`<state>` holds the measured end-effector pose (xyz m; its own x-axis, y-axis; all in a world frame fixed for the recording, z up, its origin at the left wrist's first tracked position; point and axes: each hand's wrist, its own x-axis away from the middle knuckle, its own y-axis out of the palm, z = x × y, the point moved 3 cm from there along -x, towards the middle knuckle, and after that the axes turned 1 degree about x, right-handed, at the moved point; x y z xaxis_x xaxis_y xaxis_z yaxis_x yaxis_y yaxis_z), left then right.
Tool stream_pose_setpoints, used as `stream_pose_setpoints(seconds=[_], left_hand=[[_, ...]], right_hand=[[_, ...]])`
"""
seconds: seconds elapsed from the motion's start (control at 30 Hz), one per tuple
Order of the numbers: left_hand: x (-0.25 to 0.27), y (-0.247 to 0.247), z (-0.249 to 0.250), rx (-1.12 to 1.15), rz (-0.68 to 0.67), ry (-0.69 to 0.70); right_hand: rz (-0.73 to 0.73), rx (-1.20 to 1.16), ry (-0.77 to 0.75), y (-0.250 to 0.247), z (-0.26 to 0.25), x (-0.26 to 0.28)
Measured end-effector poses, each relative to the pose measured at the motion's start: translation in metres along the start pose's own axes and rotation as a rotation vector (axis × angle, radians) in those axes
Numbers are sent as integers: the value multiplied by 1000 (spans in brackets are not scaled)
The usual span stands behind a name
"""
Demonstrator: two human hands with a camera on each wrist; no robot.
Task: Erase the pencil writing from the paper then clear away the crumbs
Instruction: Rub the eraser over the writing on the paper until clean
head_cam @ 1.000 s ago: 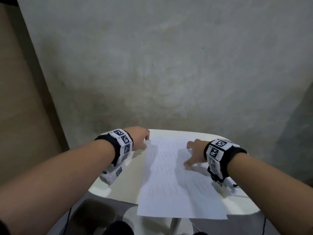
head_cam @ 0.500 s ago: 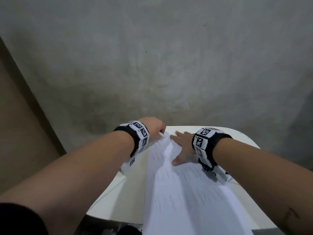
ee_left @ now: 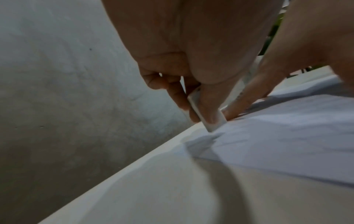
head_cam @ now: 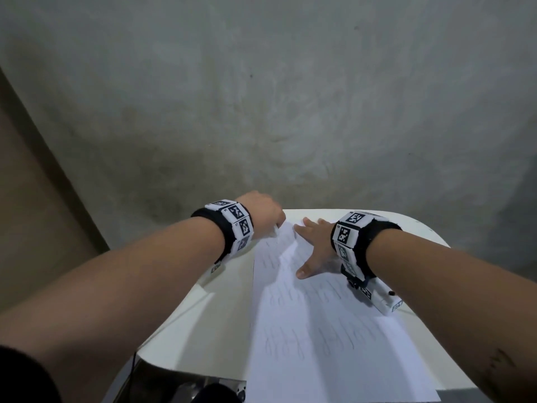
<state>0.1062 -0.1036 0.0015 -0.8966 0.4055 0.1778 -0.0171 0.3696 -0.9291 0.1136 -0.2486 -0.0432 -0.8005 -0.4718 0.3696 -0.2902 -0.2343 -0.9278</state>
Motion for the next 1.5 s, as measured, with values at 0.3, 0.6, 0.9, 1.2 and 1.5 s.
stream_pose_setpoints(seconds=[0.3, 0.6, 0.9, 1.2, 1.5], left_hand=[[8, 13, -2, -110, 1, 142], [-1, 8, 3, -140, -54, 123], [-7, 5, -3, 43, -11, 20], [-2, 4, -3, -133, -95, 52], [9, 8, -13, -137, -191, -2]], right_hand=[[-44, 10, -6, 0, 2, -2], [-58, -3, -18, 1, 4, -7], [-69, 22, -2, 2, 4, -10], [-62, 11, -9, 5, 5, -14], [-31, 17, -16, 3, 3, -8]])
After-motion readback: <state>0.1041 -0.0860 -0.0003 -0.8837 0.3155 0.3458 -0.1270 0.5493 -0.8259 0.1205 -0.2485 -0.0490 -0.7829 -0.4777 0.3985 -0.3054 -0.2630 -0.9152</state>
